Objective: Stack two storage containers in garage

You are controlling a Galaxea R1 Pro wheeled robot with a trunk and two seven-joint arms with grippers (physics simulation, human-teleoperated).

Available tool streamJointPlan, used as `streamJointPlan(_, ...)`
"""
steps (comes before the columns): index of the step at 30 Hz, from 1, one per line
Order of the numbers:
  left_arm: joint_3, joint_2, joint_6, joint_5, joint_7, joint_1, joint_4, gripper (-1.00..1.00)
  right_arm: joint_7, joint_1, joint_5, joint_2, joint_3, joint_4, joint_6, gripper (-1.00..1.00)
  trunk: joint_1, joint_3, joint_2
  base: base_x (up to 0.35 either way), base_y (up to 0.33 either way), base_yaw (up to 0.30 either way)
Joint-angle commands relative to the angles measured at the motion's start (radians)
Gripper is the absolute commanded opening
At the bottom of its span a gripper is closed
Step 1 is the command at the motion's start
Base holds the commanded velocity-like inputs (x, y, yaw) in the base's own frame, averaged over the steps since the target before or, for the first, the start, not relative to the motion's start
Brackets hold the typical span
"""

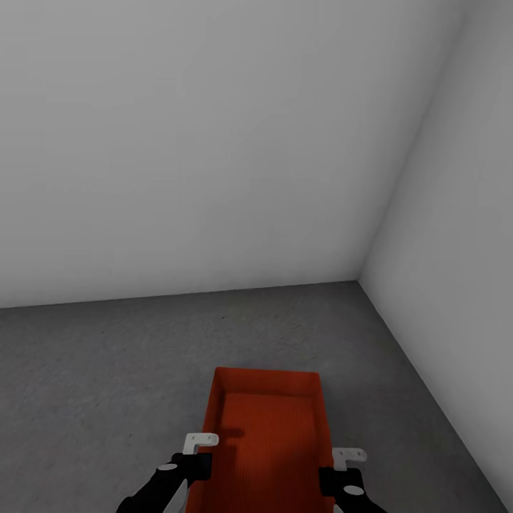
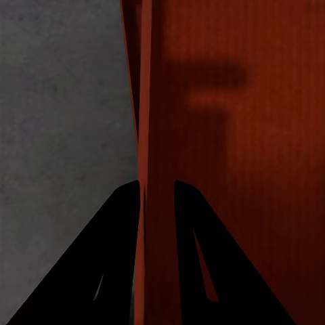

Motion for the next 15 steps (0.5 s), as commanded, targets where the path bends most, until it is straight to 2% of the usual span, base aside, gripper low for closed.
streamJointPlan(1,0.018,0.001,0.007,-0.015,0.015,-0.001,-0.003,-1.00,-0.011,0.000,-0.001,-0.017,0.003,0.003,-0.003,-1.00,0.000,-0.001,0.000,0.000,0.000,0.000)
streamJointPlan(15,0.018,0.001,0.007,-0.015,0.015,-0.001,-0.003,-1.00,-0.012,0.000,-0.001,-0.017,0.003,0.003,-0.003,-1.00,0.000,-0.001,0.000,0.000,0.000,0.000)
